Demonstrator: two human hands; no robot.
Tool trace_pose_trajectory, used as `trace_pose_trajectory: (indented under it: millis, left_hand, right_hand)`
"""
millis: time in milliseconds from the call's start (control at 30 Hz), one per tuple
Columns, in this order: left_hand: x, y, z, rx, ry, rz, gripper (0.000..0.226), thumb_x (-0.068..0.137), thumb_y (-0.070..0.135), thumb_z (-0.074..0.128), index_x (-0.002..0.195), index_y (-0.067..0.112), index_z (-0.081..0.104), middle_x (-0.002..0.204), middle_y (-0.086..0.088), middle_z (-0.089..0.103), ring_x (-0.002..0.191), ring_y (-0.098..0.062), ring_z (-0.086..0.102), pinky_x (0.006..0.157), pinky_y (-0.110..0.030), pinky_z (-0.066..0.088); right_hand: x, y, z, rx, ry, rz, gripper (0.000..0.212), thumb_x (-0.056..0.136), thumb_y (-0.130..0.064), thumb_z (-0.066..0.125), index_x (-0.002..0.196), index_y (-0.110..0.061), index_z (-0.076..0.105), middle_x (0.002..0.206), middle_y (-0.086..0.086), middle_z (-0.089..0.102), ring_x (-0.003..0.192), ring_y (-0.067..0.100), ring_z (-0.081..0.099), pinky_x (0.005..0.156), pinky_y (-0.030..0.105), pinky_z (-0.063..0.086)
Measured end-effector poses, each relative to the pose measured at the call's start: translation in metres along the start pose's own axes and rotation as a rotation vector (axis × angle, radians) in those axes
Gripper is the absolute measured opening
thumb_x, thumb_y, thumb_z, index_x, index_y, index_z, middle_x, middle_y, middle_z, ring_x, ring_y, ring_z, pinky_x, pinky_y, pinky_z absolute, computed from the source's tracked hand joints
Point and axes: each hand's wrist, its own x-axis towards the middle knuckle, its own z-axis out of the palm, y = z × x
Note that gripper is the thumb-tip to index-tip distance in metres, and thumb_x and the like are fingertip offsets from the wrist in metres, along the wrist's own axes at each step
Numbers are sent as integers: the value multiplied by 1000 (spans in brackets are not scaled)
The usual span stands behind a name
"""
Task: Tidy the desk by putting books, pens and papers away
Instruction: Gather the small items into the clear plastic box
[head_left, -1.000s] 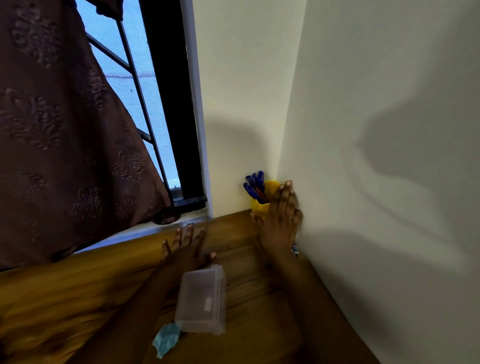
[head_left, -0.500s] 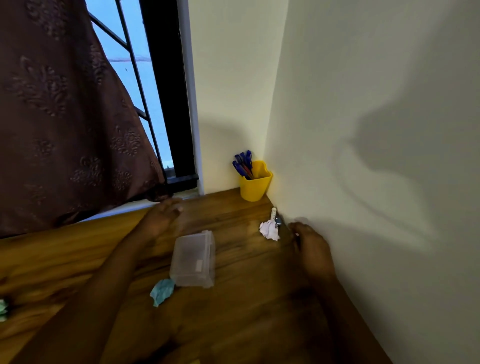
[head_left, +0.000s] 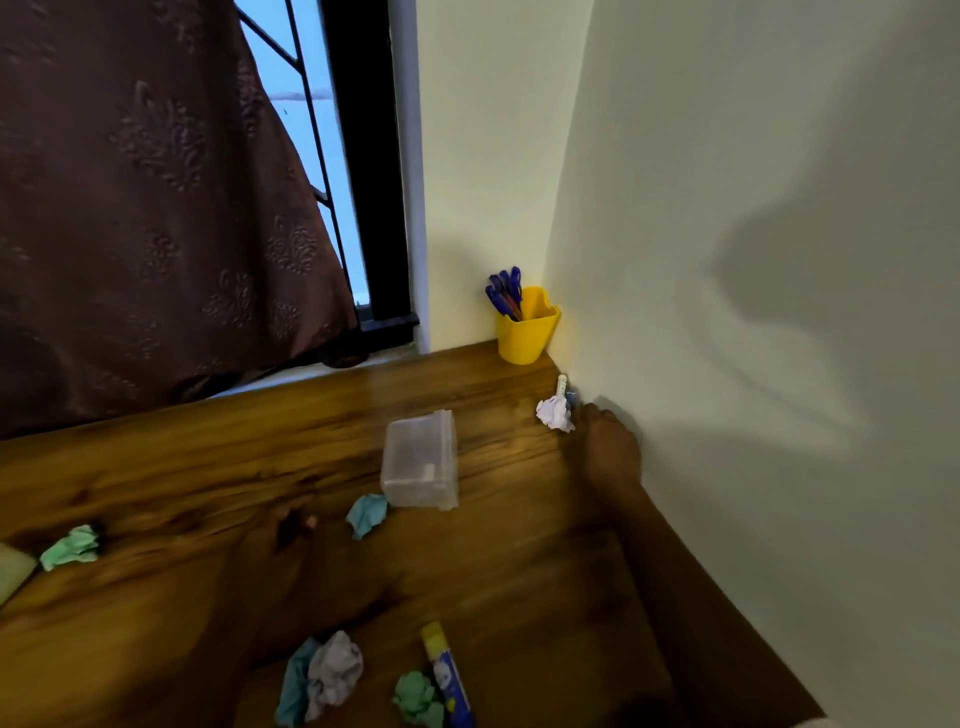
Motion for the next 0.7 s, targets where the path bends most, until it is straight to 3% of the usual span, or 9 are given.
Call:
trace_pose_trajectory:
  millis: [67, 133, 267, 400, 500, 600, 700]
  left_hand:
    - [-12, -5, -3, 31, 10, 9, 32, 93, 15, 56, 124, 7, 59, 130, -15, 55, 119, -34, 49, 98, -41, 36]
    - [-20, -6, -6, 47, -10, 47, 32, 95, 9, 52, 126, 9, 58, 134, -11, 53, 123, -30, 47, 100, -37, 34]
    - [-21, -21, -10, 49, -36, 62, 31, 95, 11, 53, 125, 10, 58, 137, -12, 51, 126, -31, 45, 107, -45, 33]
    - [-23, -20, -10, 32, -83, 63, 28, 95, 16, 52, 123, 17, 60, 138, -8, 50, 127, -28, 44, 108, -47, 34]
    - [-32, -15, -12, -75, -61, 68, 31, 95, 15, 53, 124, 23, 58, 135, -4, 53, 126, -24, 46, 105, -41, 37]
    - [-57, -7, -13, -89, -20, 192, 27, 95, 16, 53, 121, 22, 60, 130, 0, 56, 123, -20, 48, 102, -38, 40]
    - [-89, 0, -16, -124, 43, 282, 23, 94, 17, 54, 117, 20, 61, 126, -2, 57, 121, -23, 50, 101, -36, 39]
  right_hand:
    - [-26, -3, 9, 42, -73, 20, 41, 100, -24, 30, 132, -5, 46, 127, 17, 55, 117, 32, 53, 98, 36, 39]
    - [-59, -9, 15, 35, -166, 16, 57, 96, -37, 25, 141, -3, 33, 138, 19, 45, 126, 32, 44, 106, 37, 32]
    - [-118, -26, 20, -36, -218, -45, 56, 96, -20, 44, 146, -9, 22, 149, 11, 32, 134, 25, 33, 111, 32, 28]
    - [-168, -29, 21, 18, -189, -104, 45, 97, -11, 38, 141, -9, 34, 146, 10, 38, 133, 24, 36, 109, 30, 27]
    - [-198, -25, 17, 226, -144, -147, 28, 93, -11, 47, 119, -10, 58, 122, 7, 58, 112, 23, 54, 95, 31, 39]
    - [-232, -34, 11, 357, -160, -175, 24, 93, -18, 52, 116, -17, 60, 115, -7, 55, 99, 9, 55, 88, 23, 44]
    - [-262, -44, 15, 343, -111, -179, 22, 93, -22, 53, 114, -21, 60, 117, -8, 53, 97, 6, 56, 79, 17, 43]
